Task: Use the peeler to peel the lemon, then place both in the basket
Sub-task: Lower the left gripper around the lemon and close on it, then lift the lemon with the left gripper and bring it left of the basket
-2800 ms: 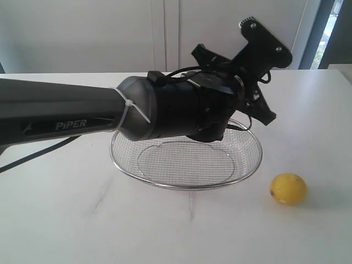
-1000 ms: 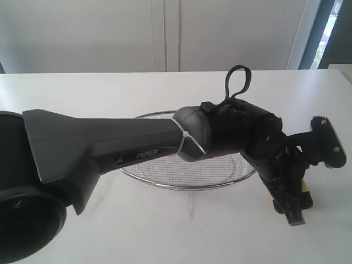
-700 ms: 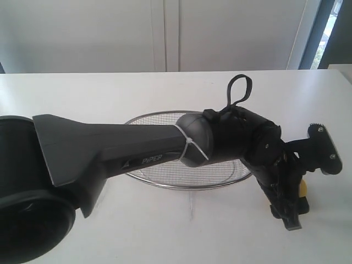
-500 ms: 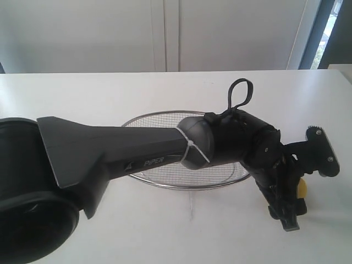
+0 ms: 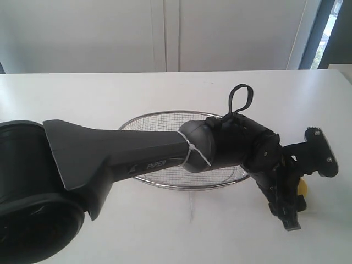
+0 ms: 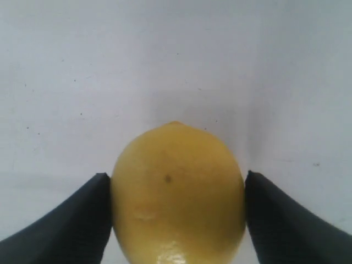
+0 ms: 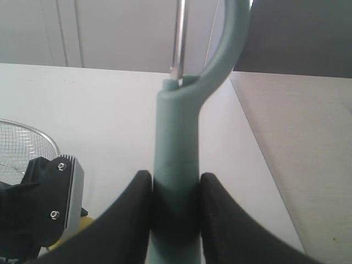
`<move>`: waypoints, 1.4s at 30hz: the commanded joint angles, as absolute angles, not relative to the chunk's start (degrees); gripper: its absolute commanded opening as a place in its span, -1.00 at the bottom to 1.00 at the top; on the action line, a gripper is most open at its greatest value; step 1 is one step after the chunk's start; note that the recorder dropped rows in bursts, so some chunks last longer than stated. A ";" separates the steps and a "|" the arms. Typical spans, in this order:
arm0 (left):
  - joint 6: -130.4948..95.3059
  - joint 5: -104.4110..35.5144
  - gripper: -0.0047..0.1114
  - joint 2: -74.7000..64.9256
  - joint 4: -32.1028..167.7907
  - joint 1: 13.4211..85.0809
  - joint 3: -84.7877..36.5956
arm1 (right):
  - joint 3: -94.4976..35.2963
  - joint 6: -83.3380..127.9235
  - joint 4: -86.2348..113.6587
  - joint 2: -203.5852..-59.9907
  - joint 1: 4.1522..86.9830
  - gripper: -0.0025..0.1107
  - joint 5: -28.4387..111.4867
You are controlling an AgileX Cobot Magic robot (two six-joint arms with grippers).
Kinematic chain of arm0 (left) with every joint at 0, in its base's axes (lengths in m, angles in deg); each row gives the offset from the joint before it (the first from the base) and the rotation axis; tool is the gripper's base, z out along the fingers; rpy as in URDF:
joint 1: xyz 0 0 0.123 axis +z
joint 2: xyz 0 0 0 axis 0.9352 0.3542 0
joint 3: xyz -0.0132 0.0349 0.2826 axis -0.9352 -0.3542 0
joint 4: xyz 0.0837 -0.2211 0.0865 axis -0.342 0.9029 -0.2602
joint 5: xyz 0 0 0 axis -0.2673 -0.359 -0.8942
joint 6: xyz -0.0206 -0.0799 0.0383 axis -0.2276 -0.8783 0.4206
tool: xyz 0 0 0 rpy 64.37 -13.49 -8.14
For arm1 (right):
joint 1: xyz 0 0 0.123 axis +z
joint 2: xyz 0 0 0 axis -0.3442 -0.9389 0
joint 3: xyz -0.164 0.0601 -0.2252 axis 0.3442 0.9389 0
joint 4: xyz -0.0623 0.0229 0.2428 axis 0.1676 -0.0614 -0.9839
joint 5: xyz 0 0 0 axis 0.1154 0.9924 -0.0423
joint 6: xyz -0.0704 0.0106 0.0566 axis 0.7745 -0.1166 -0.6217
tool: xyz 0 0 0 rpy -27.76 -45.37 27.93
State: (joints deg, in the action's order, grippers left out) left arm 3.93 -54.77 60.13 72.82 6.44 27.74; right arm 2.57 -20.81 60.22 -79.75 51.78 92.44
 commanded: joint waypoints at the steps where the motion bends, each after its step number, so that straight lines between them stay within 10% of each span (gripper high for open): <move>1: 3.46 -55.29 -0.14 60.02 73.13 6.12 27.91 | 2.65 -21.05 61.49 -79.46 51.50 -0.96 92.20; 6: 3.46 -56.30 -0.92 57.18 73.24 6.12 27.91 | 2.65 -21.05 61.49 -79.46 51.50 -0.96 92.20; 20: 2.28 -75.40 -0.92 35.63 65.58 10.85 26.67 | 4.13 -22.53 63.92 -79.46 51.50 -0.96 92.96; 32: 11.40 -53.97 -0.92 -8.03 80.47 23.04 -21.72 | 3.21 -9.09 46.74 -97.71 51.50 -0.96 78.32; 42: 12.80 -48.77 -0.92 -16.46 84.08 29.20 -39.86 | -5.84 22.80 18.35 -123.37 51.50 -0.96 69.15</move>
